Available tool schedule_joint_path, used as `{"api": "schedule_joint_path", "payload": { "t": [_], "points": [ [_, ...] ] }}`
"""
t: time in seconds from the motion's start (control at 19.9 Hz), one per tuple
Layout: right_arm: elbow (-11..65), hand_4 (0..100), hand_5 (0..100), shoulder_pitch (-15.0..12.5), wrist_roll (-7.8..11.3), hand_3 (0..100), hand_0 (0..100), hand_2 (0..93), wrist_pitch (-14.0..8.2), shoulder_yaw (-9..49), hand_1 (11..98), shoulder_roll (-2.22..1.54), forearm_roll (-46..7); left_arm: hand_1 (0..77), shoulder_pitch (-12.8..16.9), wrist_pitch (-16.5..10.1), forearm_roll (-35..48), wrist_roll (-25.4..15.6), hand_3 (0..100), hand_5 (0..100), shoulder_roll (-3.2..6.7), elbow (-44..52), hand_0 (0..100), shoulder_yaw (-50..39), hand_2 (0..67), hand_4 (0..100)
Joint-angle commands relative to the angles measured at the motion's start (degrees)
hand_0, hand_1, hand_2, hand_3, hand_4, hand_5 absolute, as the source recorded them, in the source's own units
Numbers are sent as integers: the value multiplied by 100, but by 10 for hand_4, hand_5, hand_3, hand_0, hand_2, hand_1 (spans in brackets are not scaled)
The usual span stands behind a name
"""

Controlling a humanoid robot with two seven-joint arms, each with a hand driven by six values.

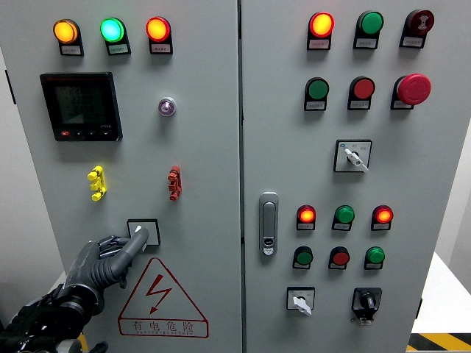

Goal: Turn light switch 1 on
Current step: 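Twist the rotary switch knob clockwise with the left hand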

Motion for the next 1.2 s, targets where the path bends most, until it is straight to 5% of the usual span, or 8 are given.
{"api": "schedule_joint_path", "payload": {
  "t": [0.0,1.15],
  "points": [
    [0,194,105,0,0,197,0,0,-3,0,195,0,0,583,1,-1,1,5,934,963,0,-5,424,-2,560,1000],
    [0,194,105,0,0,197,0,0,-3,0,192,0,0,450,-34,-45,-7,93,937,970,0,4,569,6,560,1000]
  ]
}}
